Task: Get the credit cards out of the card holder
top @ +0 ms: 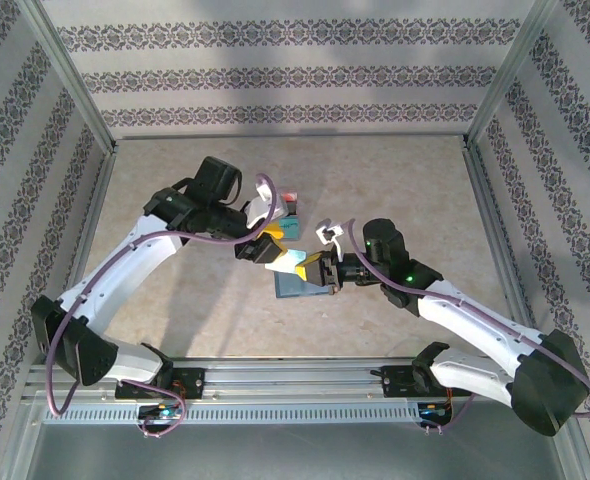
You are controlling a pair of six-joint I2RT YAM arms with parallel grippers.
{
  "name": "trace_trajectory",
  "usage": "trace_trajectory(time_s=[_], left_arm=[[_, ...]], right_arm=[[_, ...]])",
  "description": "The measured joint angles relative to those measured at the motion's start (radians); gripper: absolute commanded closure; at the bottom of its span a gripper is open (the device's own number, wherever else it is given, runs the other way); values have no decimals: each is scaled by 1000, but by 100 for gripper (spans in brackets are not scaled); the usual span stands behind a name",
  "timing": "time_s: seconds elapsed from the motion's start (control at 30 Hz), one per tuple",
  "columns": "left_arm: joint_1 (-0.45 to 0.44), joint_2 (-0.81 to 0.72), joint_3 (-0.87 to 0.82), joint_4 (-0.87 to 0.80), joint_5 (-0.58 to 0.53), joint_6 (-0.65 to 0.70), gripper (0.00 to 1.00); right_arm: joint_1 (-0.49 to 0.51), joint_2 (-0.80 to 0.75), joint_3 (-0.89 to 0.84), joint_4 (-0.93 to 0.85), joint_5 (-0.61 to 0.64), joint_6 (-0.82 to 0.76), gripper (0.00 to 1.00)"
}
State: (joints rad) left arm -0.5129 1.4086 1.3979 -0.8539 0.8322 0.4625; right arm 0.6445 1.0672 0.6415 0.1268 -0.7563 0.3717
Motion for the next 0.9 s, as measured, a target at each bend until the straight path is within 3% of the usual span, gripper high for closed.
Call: trace_trajectory(time_s=[0.17, 0.37, 0.7, 0.8, 0.9], left_arm=[[-5, 42, 5, -44, 4, 43, 51], [-5, 69, 16, -78, 29, 88, 63], [-5, 108, 40, -149, 67, 163, 94], [-10, 109, 41, -168, 80, 180, 100], [-11, 109, 41, -171, 79, 186, 100]], right_arm=[[2, 3, 6, -3, -11, -10, 99], [13, 4, 6, -5, -19, -13, 99], [13, 10, 7, -27, -22, -41, 98], [13, 12, 7, -39, -19, -50, 84], [13, 12, 8, -45, -10, -63, 53]])
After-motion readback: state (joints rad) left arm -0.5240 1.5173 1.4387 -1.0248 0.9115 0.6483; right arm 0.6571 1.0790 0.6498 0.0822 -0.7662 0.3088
